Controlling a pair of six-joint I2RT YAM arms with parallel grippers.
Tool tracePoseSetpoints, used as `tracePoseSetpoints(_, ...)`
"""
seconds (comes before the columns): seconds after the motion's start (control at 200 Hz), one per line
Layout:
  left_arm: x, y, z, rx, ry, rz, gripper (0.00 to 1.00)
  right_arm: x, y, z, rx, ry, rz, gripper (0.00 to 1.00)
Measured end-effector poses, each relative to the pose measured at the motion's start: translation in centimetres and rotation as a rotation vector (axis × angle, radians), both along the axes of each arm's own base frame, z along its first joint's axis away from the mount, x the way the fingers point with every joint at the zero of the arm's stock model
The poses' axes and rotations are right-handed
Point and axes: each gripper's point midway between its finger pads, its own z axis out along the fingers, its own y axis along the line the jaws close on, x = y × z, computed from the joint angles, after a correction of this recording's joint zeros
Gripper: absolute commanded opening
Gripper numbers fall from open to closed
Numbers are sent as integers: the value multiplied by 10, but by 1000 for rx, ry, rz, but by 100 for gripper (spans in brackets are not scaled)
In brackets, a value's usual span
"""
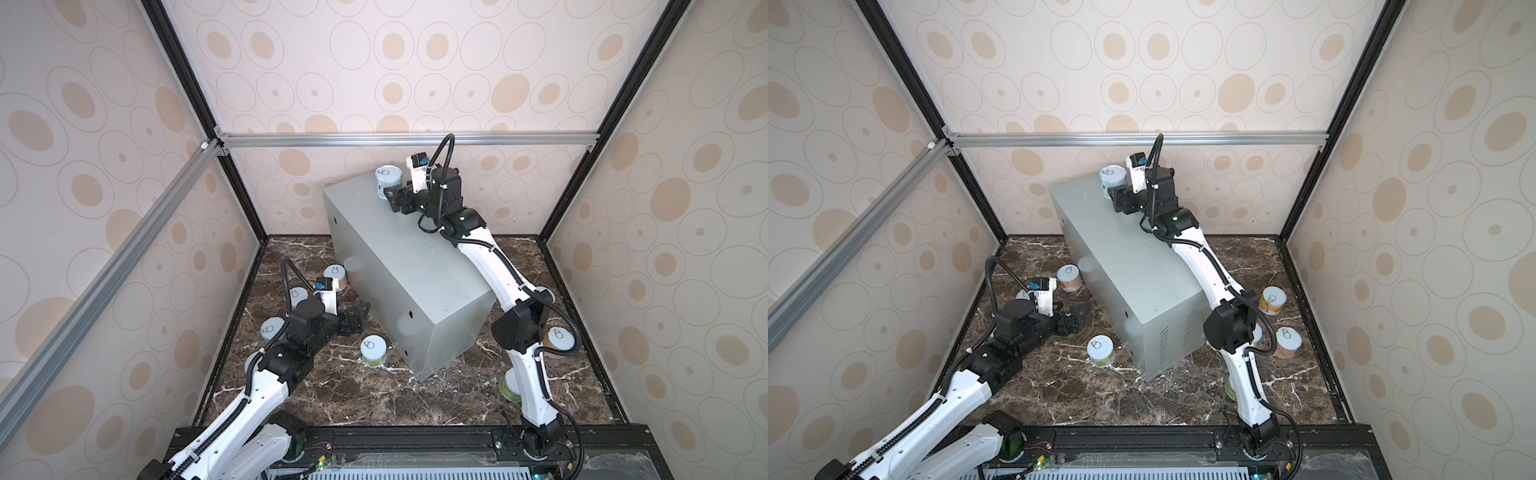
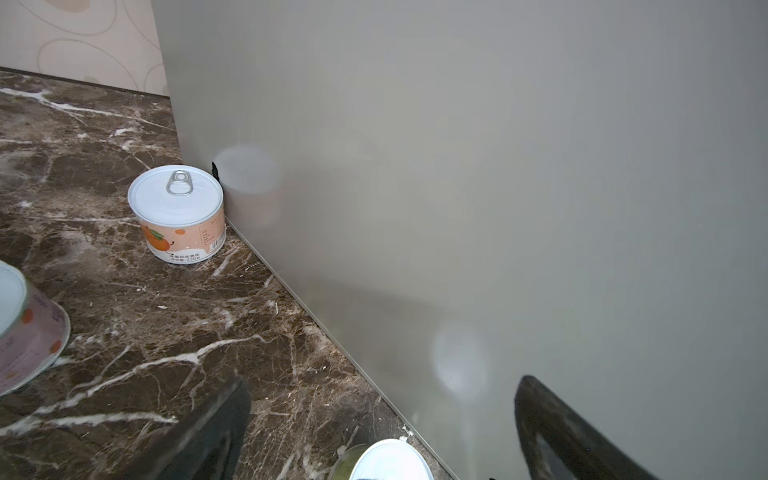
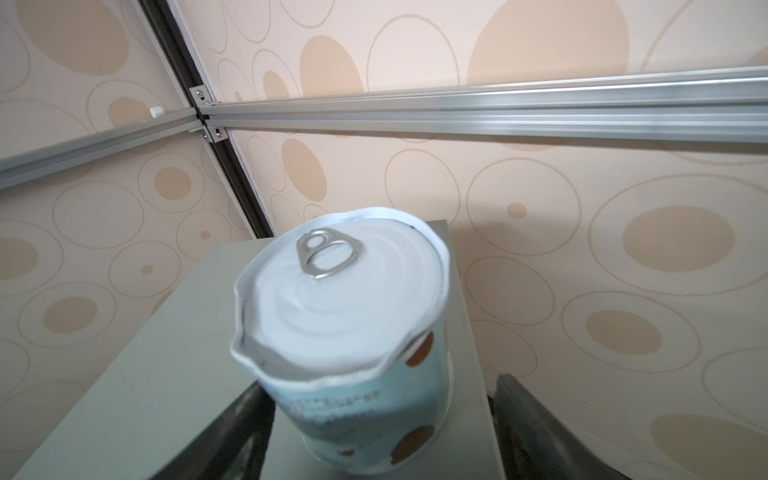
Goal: Place and organize the canned foods onto the counter
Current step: 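Set the pale blue can on the box top and open the right gripper, then withdraw the right gripper toward the yellow can while the left gripper draws back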
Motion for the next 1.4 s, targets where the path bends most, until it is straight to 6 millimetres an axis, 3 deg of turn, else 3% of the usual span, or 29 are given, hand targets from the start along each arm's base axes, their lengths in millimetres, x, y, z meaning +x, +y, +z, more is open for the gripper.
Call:
tracePoseSetpoints(0.125, -1, 1, 5, 20, 10, -2, 99, -5, -6, 0, -7, 13, 3, 96)
tracePoseSetpoints(0.37, -4, 4, 34, 43, -18, -10, 99, -31, -17, -2, -25, 69, 23, 99)
tracePoseSetpoints(0.55, -12, 8, 34, 73, 7, -11, 99, -52, -26, -2, -41, 103, 29, 100)
tracePoseSetpoints(0.64, -14, 14, 37, 99, 24, 8, 99, -65, -33, 3, -47, 113, 29, 99)
tracePoseSetpoints(0.795, -13, 29, 51, 143, 43, 81, 99, -91, -49, 28, -43, 102, 17, 99)
tracePoseSetpoints(0.945, -9, 51, 46, 191, 97, 212, 99, -128, -77, 52, -38, 93, -23, 99)
tracePoseSetpoints(1.09, -9, 74, 30, 240, 172, 349, 99, -168, -110, 56, -17, 108, -69, 99)
tracePoseSetpoints(1.205, -10, 93, 22, 247, 211, 466, 99, -198, -144, 40, 18, 144, -124, 99)
tracePoseSetpoints(1.4, -11, 122, 19, 186, 251, 621, 99, -228, -200, 8, 73, 196, -263, 99)
